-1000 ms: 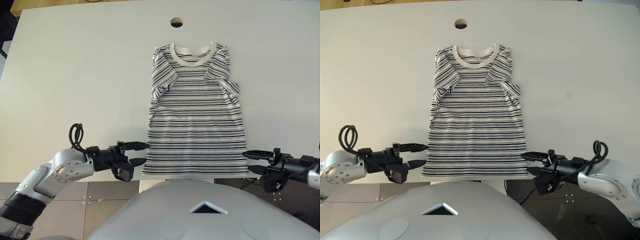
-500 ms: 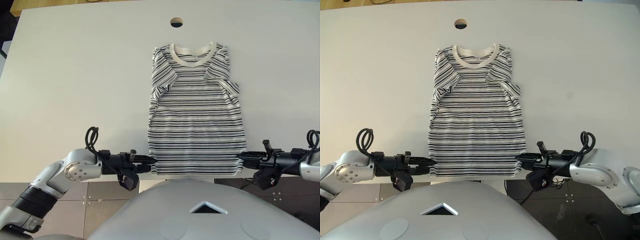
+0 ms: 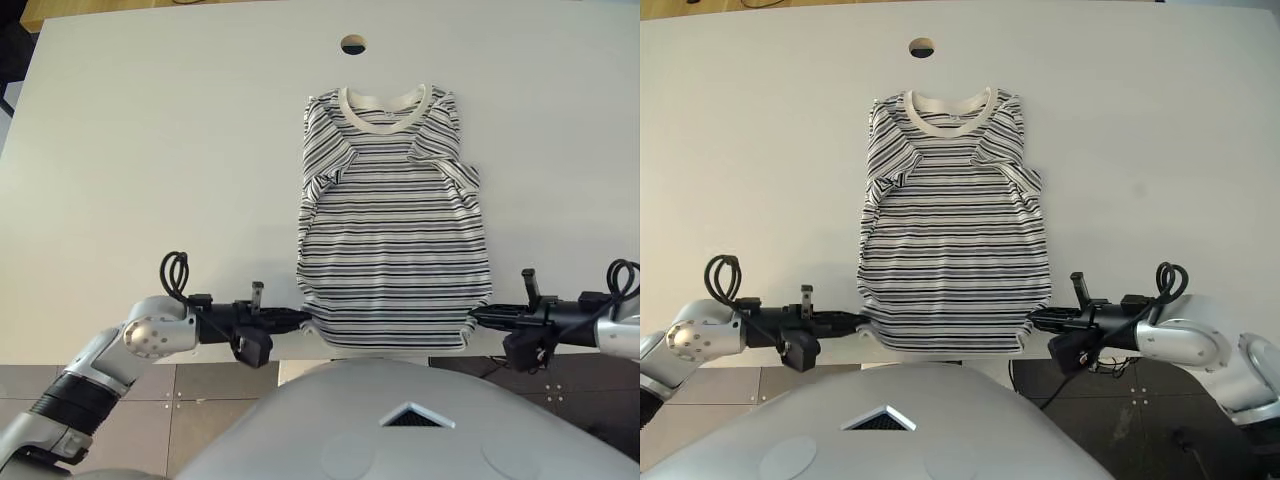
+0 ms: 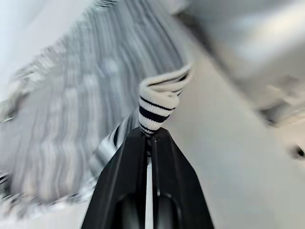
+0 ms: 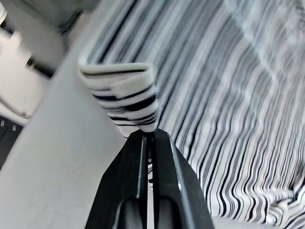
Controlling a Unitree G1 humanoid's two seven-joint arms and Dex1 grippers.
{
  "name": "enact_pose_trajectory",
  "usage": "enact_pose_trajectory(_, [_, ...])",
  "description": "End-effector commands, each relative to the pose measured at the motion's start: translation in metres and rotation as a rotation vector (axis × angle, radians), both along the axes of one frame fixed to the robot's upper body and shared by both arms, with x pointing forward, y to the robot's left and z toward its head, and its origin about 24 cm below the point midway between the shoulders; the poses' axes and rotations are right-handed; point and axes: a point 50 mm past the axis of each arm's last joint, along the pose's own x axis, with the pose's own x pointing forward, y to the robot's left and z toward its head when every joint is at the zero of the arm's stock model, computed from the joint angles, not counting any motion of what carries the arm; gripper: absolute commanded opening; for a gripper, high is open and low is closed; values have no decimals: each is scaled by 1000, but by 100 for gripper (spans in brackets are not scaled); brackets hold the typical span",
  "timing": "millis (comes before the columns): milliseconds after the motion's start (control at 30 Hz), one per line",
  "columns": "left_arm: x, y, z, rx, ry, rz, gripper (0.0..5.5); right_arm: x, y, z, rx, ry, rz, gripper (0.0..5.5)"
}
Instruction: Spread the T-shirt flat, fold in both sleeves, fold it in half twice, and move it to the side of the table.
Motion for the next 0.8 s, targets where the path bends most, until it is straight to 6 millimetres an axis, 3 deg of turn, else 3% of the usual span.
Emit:
enact_pose_trajectory(33, [32, 4, 12, -131, -82, 191, 12, 19, -4, 13, 197, -29, -182, 10])
enact_pose_trajectory(133, [73, 2, 15, -242, -207, 417, 12, 44, -3, 26, 462, -87, -355, 10])
enact_pose_trajectory(200, [102, 4, 9, -231, -289, 538, 12, 71, -5, 24, 575, -174, -488, 10])
enact_pose_trajectory(433, [179, -10, 3, -165, -471, 742, 12, 158, 11, 0, 723, -378, -786, 10])
enact_pose_trajectory(633, [220, -24, 6, -110, -535, 821, 12, 212, 25, -15, 675, -495, -938, 10])
enact_pose_trajectory(800, [229, -36, -4, -2, -554, 805, 12, 232, 25, -22, 603, -535, -1037, 10])
